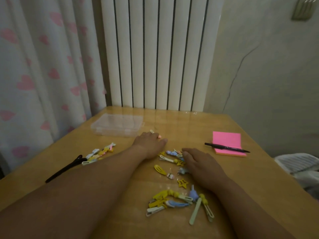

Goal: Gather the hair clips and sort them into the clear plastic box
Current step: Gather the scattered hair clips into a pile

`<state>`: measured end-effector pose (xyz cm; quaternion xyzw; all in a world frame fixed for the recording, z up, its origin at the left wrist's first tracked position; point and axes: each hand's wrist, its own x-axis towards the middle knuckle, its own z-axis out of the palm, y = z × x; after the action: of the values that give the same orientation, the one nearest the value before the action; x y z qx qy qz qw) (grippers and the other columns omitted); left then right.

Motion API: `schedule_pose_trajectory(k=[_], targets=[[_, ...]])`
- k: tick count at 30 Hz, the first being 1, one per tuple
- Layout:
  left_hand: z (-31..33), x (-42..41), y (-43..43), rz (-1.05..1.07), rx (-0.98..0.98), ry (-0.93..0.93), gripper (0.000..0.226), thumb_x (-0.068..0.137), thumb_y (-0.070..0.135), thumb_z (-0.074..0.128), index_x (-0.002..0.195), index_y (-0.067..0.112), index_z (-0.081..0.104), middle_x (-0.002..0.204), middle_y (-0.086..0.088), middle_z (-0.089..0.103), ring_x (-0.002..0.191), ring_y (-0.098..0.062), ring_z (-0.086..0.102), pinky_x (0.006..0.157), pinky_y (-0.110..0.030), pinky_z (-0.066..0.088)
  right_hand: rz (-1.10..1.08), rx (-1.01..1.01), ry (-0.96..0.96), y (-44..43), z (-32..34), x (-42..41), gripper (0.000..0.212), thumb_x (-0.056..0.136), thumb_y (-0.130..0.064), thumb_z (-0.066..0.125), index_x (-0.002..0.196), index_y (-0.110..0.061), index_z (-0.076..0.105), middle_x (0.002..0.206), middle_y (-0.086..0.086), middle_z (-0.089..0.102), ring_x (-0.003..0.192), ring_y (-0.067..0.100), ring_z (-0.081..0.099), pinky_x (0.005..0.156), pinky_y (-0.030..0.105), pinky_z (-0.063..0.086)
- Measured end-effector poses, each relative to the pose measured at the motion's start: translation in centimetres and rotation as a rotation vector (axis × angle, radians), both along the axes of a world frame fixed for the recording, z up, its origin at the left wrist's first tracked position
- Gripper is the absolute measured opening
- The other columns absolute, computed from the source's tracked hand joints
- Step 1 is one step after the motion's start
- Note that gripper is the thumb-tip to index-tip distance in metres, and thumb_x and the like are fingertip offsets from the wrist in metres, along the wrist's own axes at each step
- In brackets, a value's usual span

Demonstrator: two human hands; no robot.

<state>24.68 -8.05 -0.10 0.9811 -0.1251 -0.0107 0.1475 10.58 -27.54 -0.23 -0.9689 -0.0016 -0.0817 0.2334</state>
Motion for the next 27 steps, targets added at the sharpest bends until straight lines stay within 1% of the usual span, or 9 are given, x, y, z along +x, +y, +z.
schedule_pose_trajectory(k=[3, 7, 9, 11, 13, 16, 20, 25, 27], targets=[[0.0, -2.5, 0.2, -0.086, -0.09, -0.043, 0.058, 0.108, 0.056, 0.042, 0.149, 0.018, 0.057, 0.155, -0.007, 0.055, 0.143, -0.028, 0.049, 0.116, -0.042, 0.041, -0.008, 0.038, 0.001, 0.1, 0.2, -0.1, 0.044, 0.113, -0.043, 0.033, 0.148, -0.031, 0.056, 0.151, -0.01, 0.058, 0.139, 0.014, 0.05, 0.121, 0.043, 0.031], [-0.3, -3.0, 0.8, -0.113, -0.234, -0.119, 0.039, 0.11, 0.04, 0.043, 0.131, 0.022, 0.07, 0.137, -0.005, 0.064, 0.13, -0.027, 0.058, 0.107, -0.041, 0.047, -0.02, 0.052, -0.007, 0.3, 0.3, -0.1, 0.043, 0.113, -0.042, 0.033, 0.145, -0.031, 0.059, 0.148, -0.009, 0.06, 0.135, 0.015, 0.052, 0.12, 0.043, 0.033], [0.0, -2.1, 1.0, -0.046, -0.193, -0.148, 0.047, 0.109, 0.044, 0.039, 0.143, 0.021, 0.062, 0.148, -0.008, 0.058, 0.137, -0.029, 0.053, 0.113, -0.043, 0.044, -0.021, 0.034, 0.005, 0.3, 0.4, -0.2, 0.042, 0.114, -0.041, 0.033, 0.145, -0.03, 0.059, 0.149, -0.008, 0.06, 0.136, 0.016, 0.052, 0.119, 0.043, 0.033], [0.1, -1.3, 0.8, 0.028, -0.06, -0.072, 0.068, 0.103, 0.061, 0.027, 0.153, 0.023, 0.052, 0.159, -0.01, 0.049, 0.145, -0.033, 0.045, 0.118, -0.046, 0.039, -0.021, 0.027, 0.009, 0.3, 0.4, -0.2, 0.041, 0.114, -0.04, 0.033, 0.145, -0.03, 0.058, 0.15, -0.008, 0.059, 0.137, 0.016, 0.052, 0.12, 0.044, 0.032], [-0.2, -1.1, 0.3, 0.073, 0.057, -0.035, 0.076, 0.1, 0.069, 0.022, 0.152, 0.022, 0.051, 0.157, -0.014, 0.049, 0.142, -0.035, 0.046, 0.117, -0.047, 0.039, -0.026, 0.053, 0.007, 0.3, 0.4, -0.2, 0.041, 0.113, -0.041, 0.033, 0.143, -0.03, 0.06, 0.148, -0.008, 0.06, 0.136, 0.016, 0.053, 0.12, 0.046, 0.032], [-0.7, -1.5, -0.2, 0.064, 0.016, -0.128, 0.063, 0.107, 0.058, 0.037, 0.152, 0.016, 0.051, 0.152, -0.016, 0.051, 0.139, -0.036, 0.046, 0.118, -0.045, 0.038, -0.029, 0.062, -0.001, 0.4, 0.4, -0.3, 0.041, 0.113, -0.041, 0.033, 0.14, -0.03, 0.062, 0.145, -0.008, 0.062, 0.134, 0.016, 0.054, 0.12, 0.045, 0.033], [-0.5, -1.2, 0.3, -0.002, -0.29, -0.215, 0.043, 0.109, 0.035, 0.046, 0.148, 0.02, 0.056, 0.147, -0.009, 0.055, 0.138, -0.03, 0.051, 0.115, -0.044, 0.043, -0.023, 0.067, 0.0, 0.3, 0.3, -0.3, 0.041, 0.114, -0.041, 0.033, 0.14, -0.03, 0.062, 0.144, -0.007, 0.063, 0.132, 0.018, 0.054, 0.119, 0.045, 0.034], [0.6, -1.7, -0.3, -0.068, -0.173, -0.007, 0.053, 0.114, 0.029, 0.034, 0.166, 0.015, 0.036, 0.173, -0.009, 0.032, 0.156, -0.029, 0.033, 0.123, -0.037, 0.03, -0.018, 0.063, 0.005, 0.3, 0.3, -0.2, 0.042, 0.114, -0.041, 0.031, 0.144, -0.03, 0.059, 0.149, -0.008, 0.059, 0.136, 0.018, 0.052, 0.122, 0.046, 0.03], [0.8, -1.9, -0.4, -0.142, -0.175, 0.044, 0.052, 0.115, 0.03, 0.034, 0.165, 0.018, 0.039, 0.173, -0.004, 0.033, 0.157, -0.026, 0.033, 0.123, -0.033, 0.028, -0.013, 0.059, 0.008, 0.3, 0.2, -0.1, 0.043, 0.114, -0.041, 0.03, 0.145, -0.031, 0.058, 0.151, -0.009, 0.058, 0.138, 0.016, 0.051, 0.123, 0.047, 0.029]])
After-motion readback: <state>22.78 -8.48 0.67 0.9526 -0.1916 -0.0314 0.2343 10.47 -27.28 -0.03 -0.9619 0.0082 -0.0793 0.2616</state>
